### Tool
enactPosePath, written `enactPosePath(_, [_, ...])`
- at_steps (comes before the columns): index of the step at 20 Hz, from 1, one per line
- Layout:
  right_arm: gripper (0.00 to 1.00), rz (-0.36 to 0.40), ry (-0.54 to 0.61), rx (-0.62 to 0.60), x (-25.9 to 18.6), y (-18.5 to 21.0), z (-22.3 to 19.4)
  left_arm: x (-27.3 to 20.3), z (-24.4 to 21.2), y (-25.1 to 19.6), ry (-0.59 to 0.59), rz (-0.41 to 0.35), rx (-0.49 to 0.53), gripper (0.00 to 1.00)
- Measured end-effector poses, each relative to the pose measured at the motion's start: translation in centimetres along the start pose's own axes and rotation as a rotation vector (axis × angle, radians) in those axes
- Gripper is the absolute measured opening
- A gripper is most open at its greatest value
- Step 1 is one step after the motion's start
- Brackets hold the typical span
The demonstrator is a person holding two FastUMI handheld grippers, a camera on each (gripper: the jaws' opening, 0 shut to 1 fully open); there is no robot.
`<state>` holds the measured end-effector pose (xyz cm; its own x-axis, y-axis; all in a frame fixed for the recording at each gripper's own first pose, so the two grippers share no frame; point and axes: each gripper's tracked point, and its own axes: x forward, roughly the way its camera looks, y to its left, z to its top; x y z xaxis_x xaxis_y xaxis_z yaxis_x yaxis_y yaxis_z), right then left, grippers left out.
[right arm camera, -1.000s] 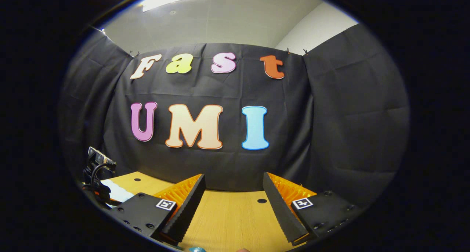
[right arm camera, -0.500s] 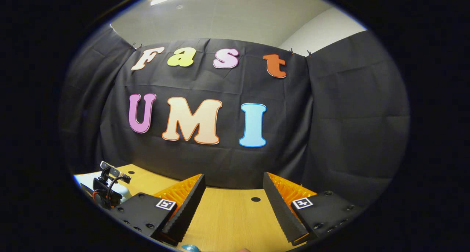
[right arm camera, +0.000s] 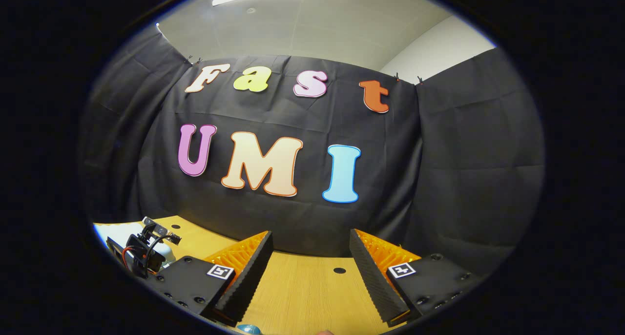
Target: First open the suitcase, pack the skin care products into it, and then close the suitcase.
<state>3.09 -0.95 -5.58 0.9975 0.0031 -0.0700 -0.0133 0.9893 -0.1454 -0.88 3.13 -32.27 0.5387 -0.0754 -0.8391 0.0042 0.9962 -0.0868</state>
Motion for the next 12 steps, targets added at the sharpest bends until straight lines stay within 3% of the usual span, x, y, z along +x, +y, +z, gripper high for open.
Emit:
enactPosePath(1, [0.99, -0.004, -0.008, 0.001, -0.1, -0.1, 0.2, -0.7, 0.1, 0.0, 0.007, -0.012, 0.020, 0.10])
enactPosePath(4, [1.00, -0.015, -0.044, 0.021, -0.4, -0.5, 1.3, -0.8, -0.1, 0.1, 0.031, -0.006, 0.067, 0.07])
enactPosePath(7, [0.99, -0.018, -0.070, 0.022, -0.6, -0.8, 1.9, -2.0, 1.2, 0.3, -0.014, 0.053, 0.099, 0.02])
enactPosePath(12, [0.98, -0.006, -0.082, 0.034, -1.0, -0.4, 2.1, -5.7, 3.4, 0.9, -0.049, 0.038, 0.121, 0.01])
